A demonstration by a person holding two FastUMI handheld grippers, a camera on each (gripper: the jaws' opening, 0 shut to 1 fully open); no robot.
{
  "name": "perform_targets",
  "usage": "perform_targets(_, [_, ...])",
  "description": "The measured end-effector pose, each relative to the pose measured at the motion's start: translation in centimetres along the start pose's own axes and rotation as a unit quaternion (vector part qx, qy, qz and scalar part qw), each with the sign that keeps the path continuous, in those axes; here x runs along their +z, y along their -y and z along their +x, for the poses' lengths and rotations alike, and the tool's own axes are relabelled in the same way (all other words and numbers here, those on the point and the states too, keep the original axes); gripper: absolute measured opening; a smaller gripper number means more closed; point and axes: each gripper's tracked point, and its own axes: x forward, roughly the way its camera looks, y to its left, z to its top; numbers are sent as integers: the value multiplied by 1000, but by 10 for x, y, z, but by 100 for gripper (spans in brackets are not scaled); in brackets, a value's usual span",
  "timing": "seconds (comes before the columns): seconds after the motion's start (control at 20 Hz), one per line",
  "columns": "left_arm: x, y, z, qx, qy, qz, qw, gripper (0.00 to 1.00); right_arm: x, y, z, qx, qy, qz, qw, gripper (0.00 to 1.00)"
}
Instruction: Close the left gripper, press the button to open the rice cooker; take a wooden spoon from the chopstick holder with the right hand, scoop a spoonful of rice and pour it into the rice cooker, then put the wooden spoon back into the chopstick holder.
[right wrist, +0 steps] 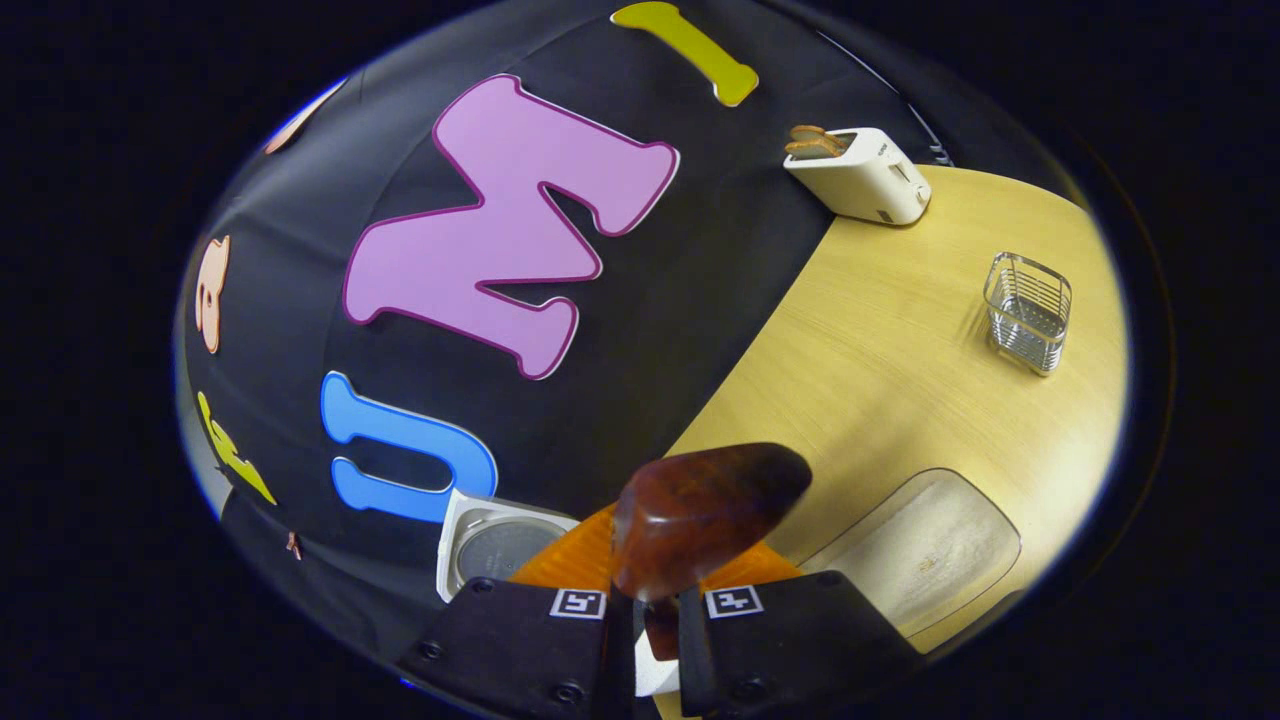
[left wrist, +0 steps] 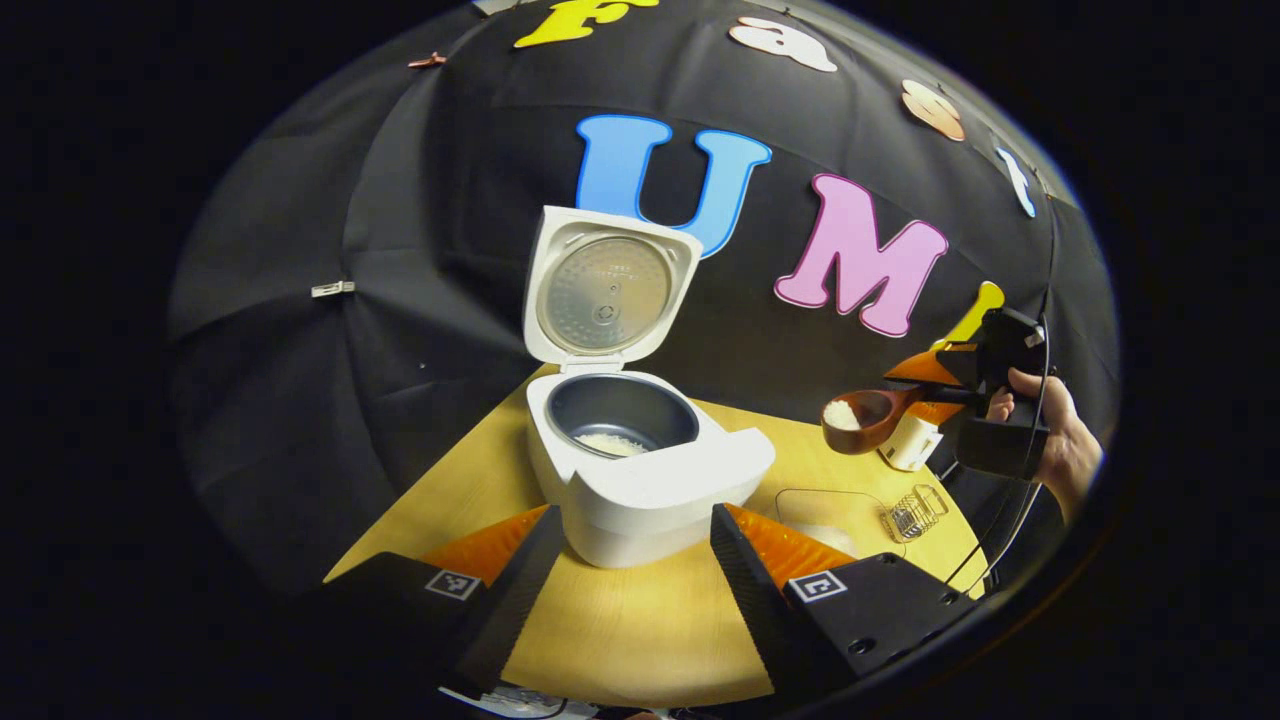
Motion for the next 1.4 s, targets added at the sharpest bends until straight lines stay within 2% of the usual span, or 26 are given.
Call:
perform_targets(0.25, [-7, -31, -11, 32, -6, -25, 999, 96, -23, -37, 21, 13, -23, -7, 1000, 22])
perform_targets(0.45, [-11, -57, -20, 61, -10, -65, 996, 96, -43, -61, 44, 20, -33, -12, 999, 21])
perform_targets(0.55, [-13, -70, -24, 71, -10, -74, 995, 92, -54, -72, 56, 23, -42, -18, 999, 21])
perform_targets(0.6, [-15, -77, -25, 76, -9, -75, 994, 92, -59, -79, 64, 26, -44, -24, 998, 21])
perform_targets(0.65, [-16, -84, -26, 82, -10, -75, 994, 96, -68, -86, 71, 30, -45, -32, 998, 21])
perform_targets(0.9, [-19, -114, -27, 114, -11, -92, 989, 96, -109, -105, 116, 43, -62, -78, 994, 21])
perform_targets(0.95, [-19, -117, -26, 119, -11, -96, 988, 92, -113, -106, 123, 44, -61, -89, 993, 21])
perform_targets(1.0, [-20, -121, -26, 123, -11, -99, 987, 96, -119, -108, 130, 46, -58, -103, 992, 21])
perform_targets(1.2, [-26, -131, -27, 136, -15, -100, 985, 96, -143, -115, 150, 59, -45, -185, 980, 21])
perform_targets(1.4, [-32, -136, -25, 142, -20, -109, 984, 96, -170, -122, 155, 80, -41, -277, 957, 21])
